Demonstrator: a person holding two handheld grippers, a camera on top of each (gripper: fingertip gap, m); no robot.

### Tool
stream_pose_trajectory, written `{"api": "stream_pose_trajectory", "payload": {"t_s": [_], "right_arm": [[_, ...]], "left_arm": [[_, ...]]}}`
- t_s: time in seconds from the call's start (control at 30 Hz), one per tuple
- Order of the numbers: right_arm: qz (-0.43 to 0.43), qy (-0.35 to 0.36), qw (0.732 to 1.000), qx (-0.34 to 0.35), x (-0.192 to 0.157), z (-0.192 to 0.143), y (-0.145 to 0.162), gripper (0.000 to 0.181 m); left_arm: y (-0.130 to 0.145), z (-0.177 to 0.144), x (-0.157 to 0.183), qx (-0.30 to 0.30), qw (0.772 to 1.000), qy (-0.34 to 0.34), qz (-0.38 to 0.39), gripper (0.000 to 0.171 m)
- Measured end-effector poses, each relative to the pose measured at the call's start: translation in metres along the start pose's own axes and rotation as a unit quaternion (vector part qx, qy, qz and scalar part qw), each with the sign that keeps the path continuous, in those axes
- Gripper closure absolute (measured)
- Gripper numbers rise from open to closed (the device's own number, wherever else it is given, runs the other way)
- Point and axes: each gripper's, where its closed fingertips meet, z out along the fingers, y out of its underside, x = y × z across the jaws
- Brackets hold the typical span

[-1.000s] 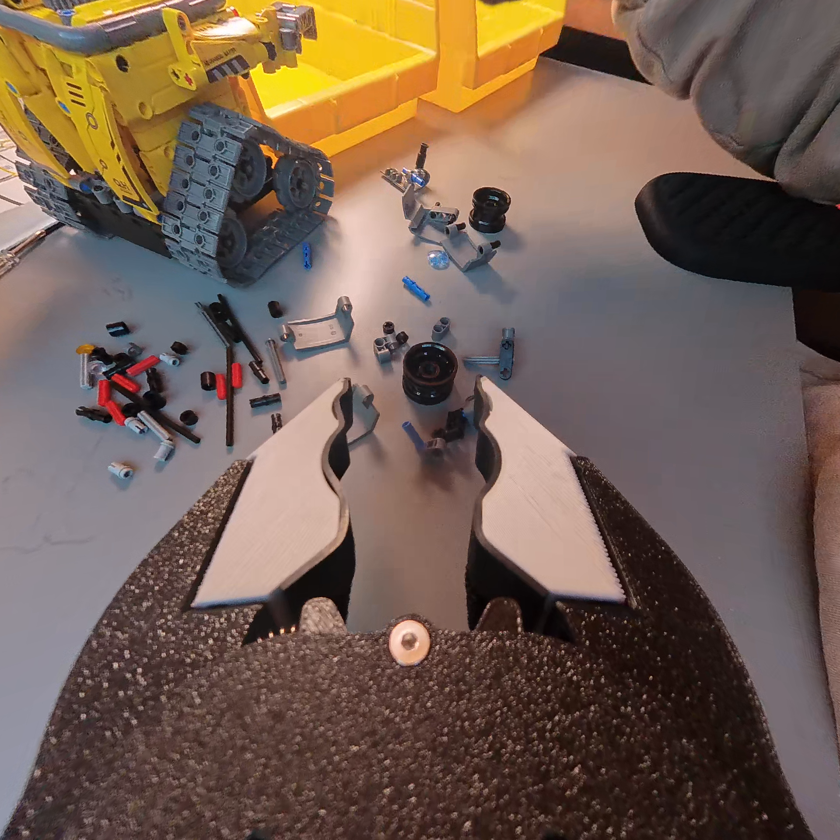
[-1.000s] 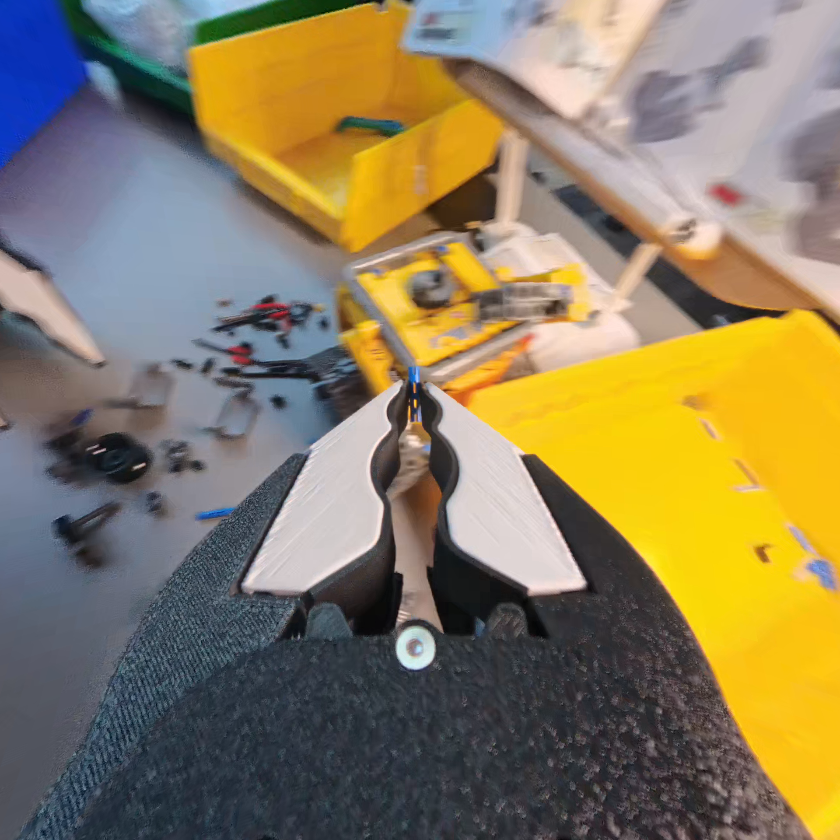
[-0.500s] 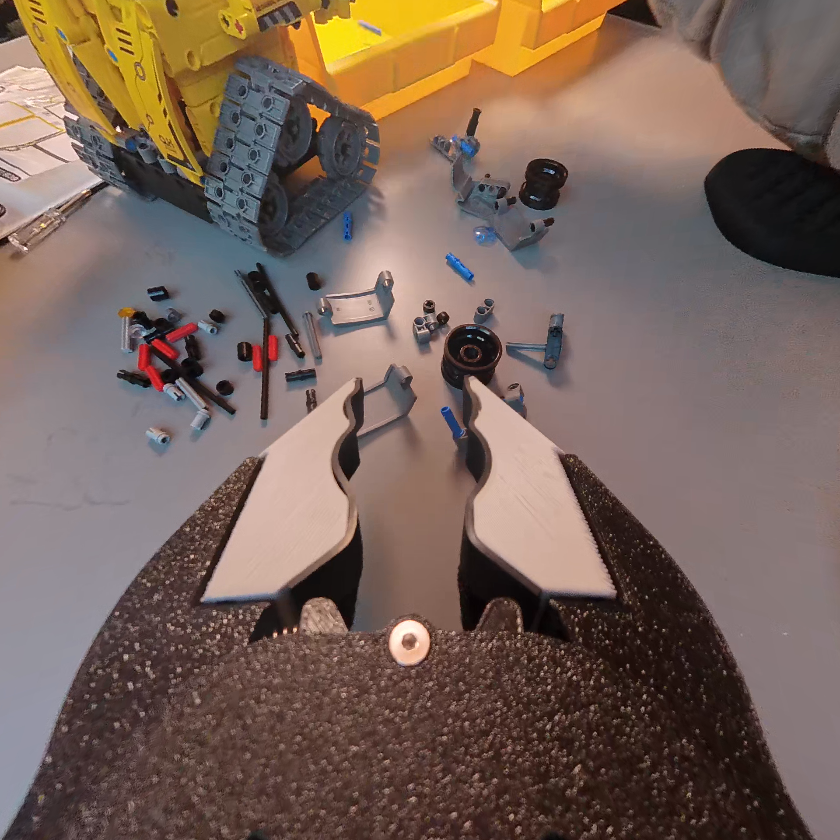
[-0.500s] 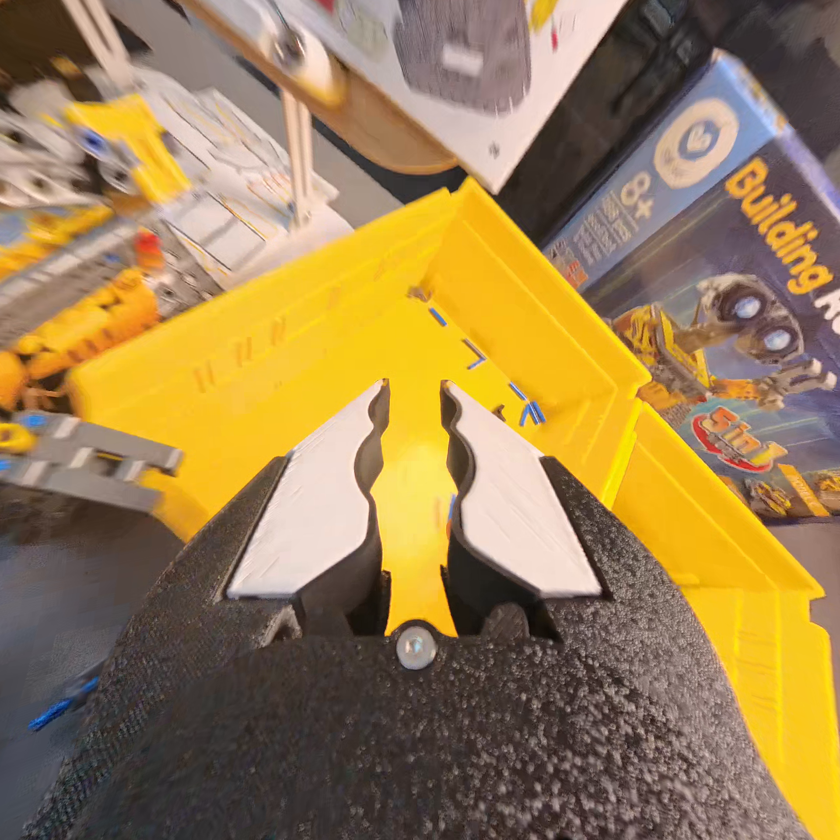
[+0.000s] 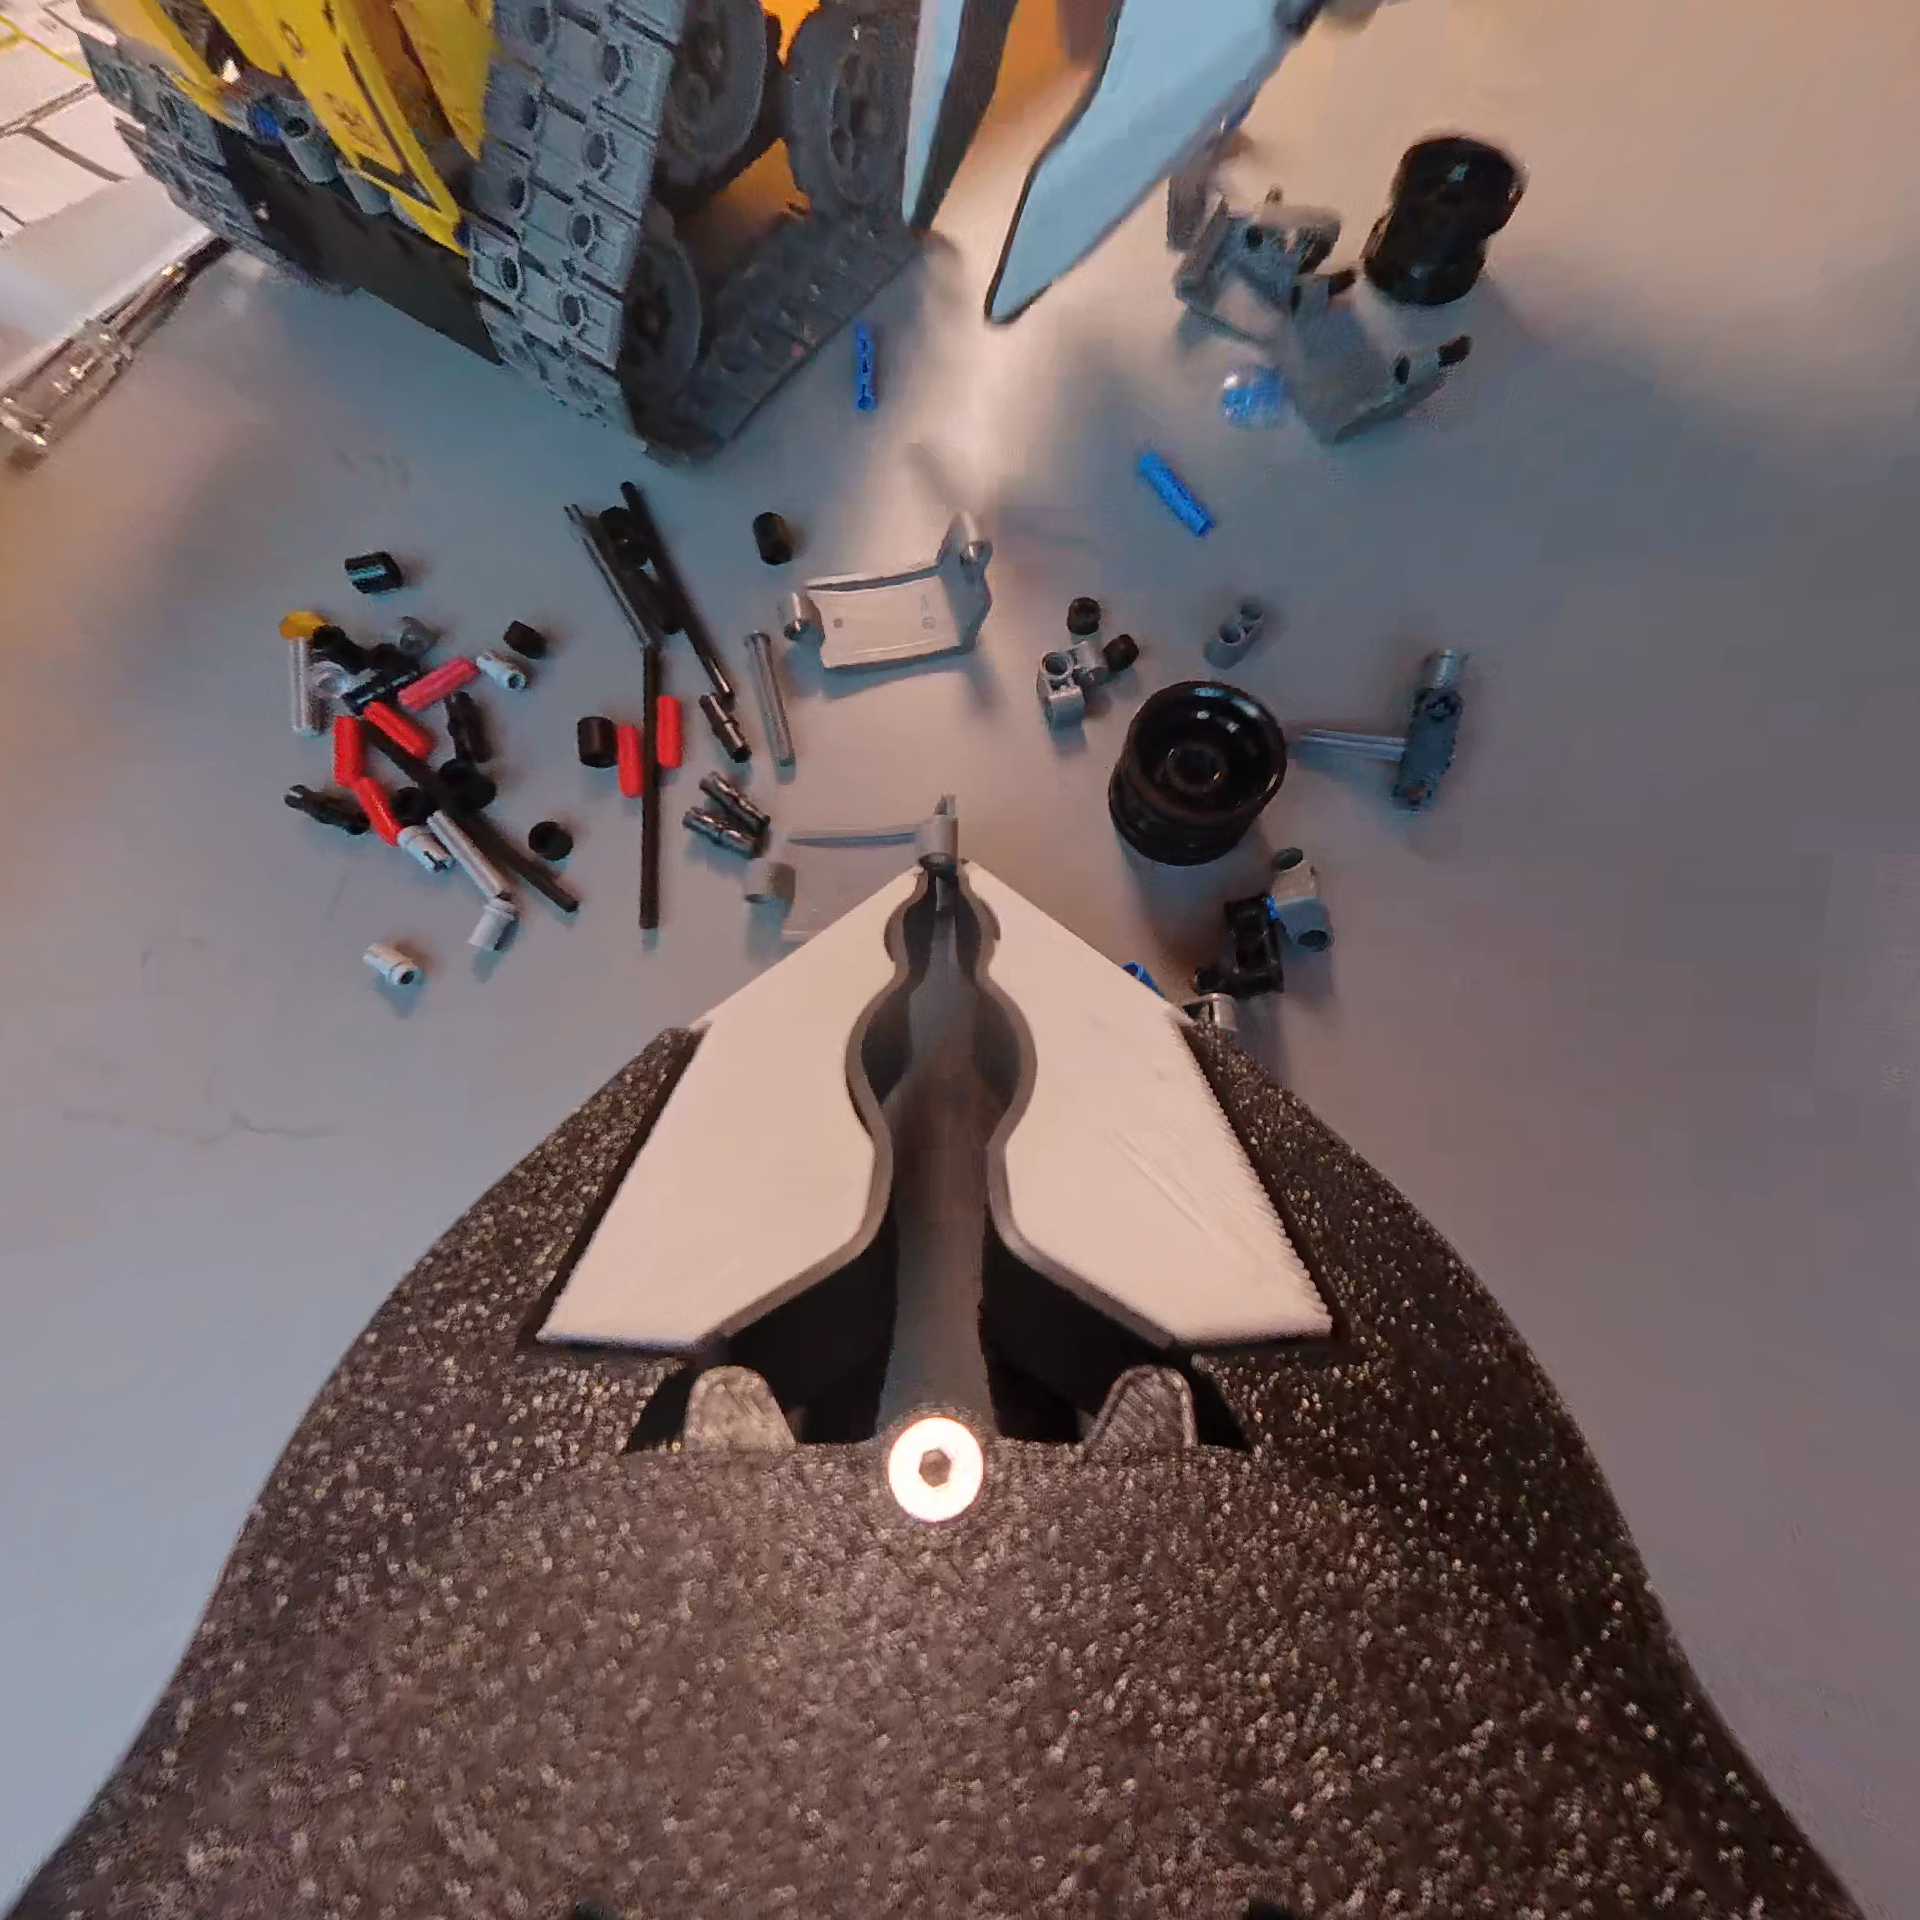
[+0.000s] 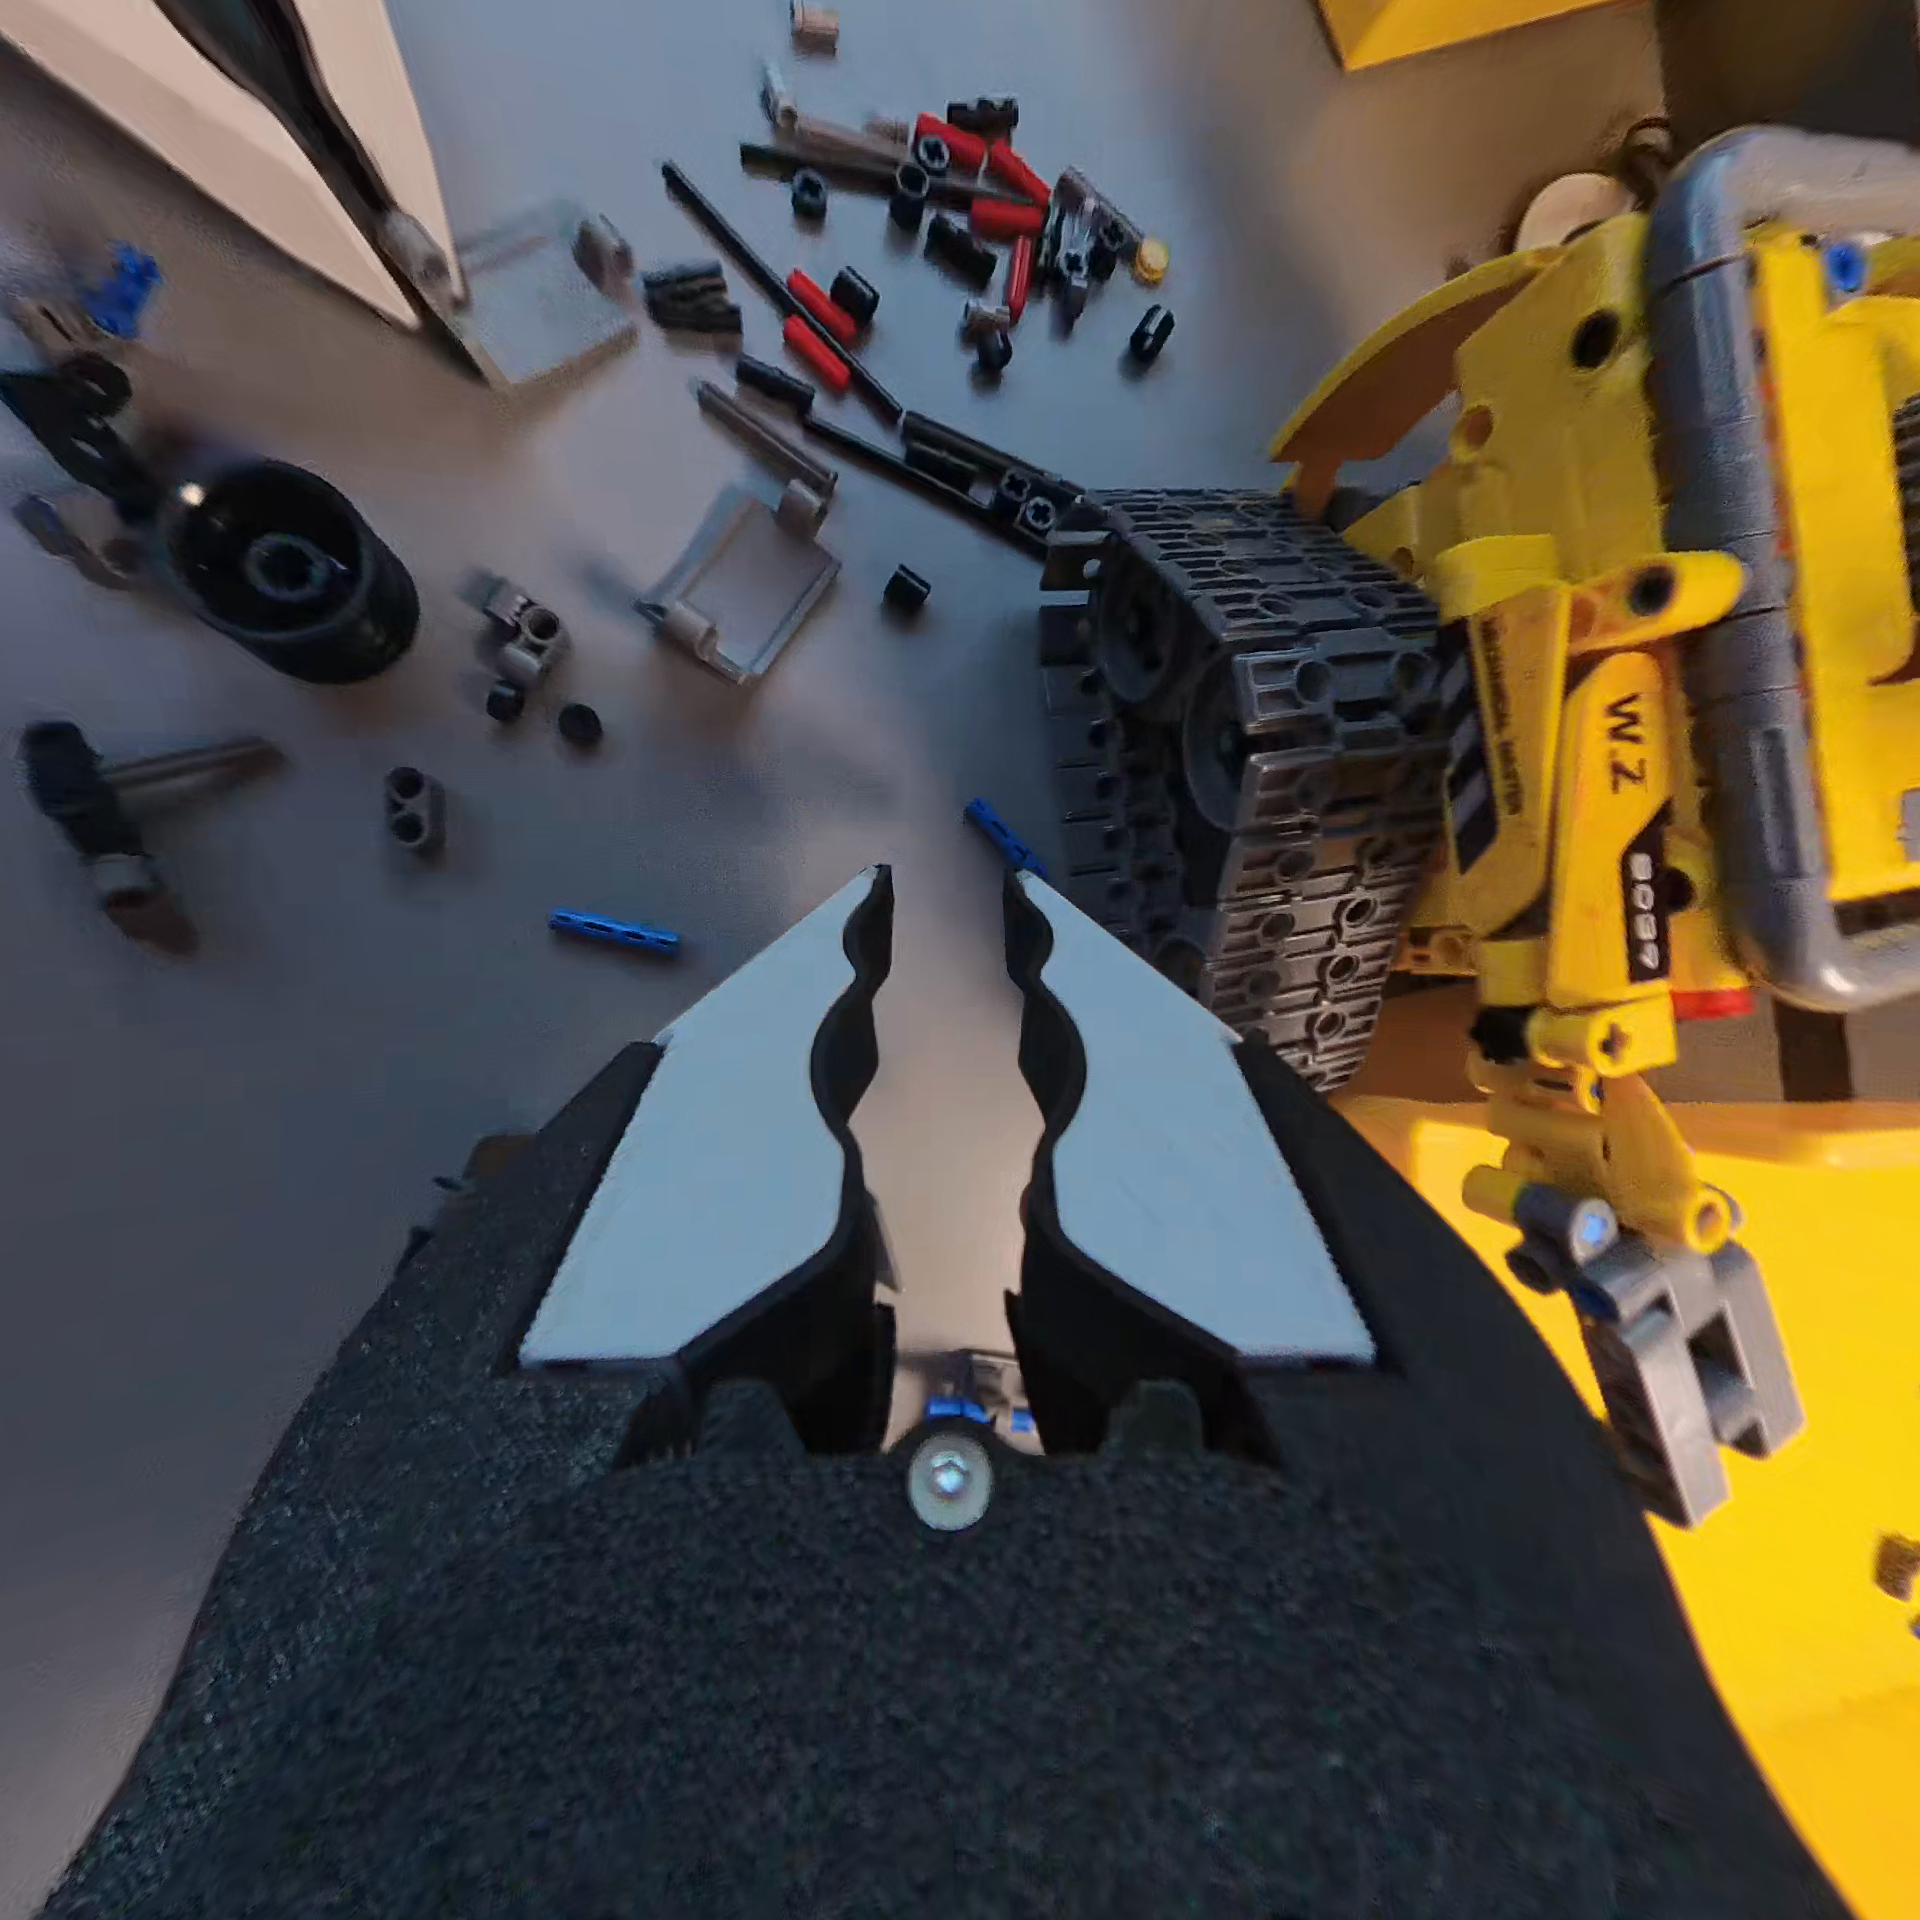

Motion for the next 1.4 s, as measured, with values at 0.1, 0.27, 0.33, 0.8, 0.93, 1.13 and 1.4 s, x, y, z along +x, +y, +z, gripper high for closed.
{"api": "stream_pose_trajectory", "payload": {"t_s": [0.1,0.27,0.33,0.8,0.93,1.13,1.4], "right_arm": [[-0.004,0.014,1.0,-0.003,0.007,0.015,0.0,0.162],[0.061,0.022,0.998,-0.003,0.012,0.03,0.0,0.17],[0.113,0.003,0.994,0.0,0.009,0.033,0.001,0.176],[0.157,-0.072,0.977,0.126,-0.007,-0.043,-0.027,0.179],[0.182,0.031,0.97,0.156,0.041,-0.102,-0.01,0.18],[0.236,0.16,0.953,0.1,0.119,-0.126,0.043,0.18],[0.279,0.207,0.937,-0.028,0.168,-0.086,0.101,0.179]], "left_arm": [[-0.028,-0.029,0.008,0.1,0.984,0.106,-0.106,0.169],[-0.077,-0.108,0.0,0.298,0.864,0.291,-0.281,0.169],[-0.087,-0.139,-0.009,0.361,0.812,0.333,-0.317,0.169],[0.011,-0.28,-0.09,0.327,0.885,-0.198,-0.264,0.168],[0.11,-0.324,-0.126,0.109,0.852,-0.443,-0.258,0.169],[0.17,-0.325,-0.138,-0.04,0.817,-0.515,-0.257,0.157],[0.073,-0.277,-0.112,0.095,0.887,-0.416,-0.177,0.132]]}}
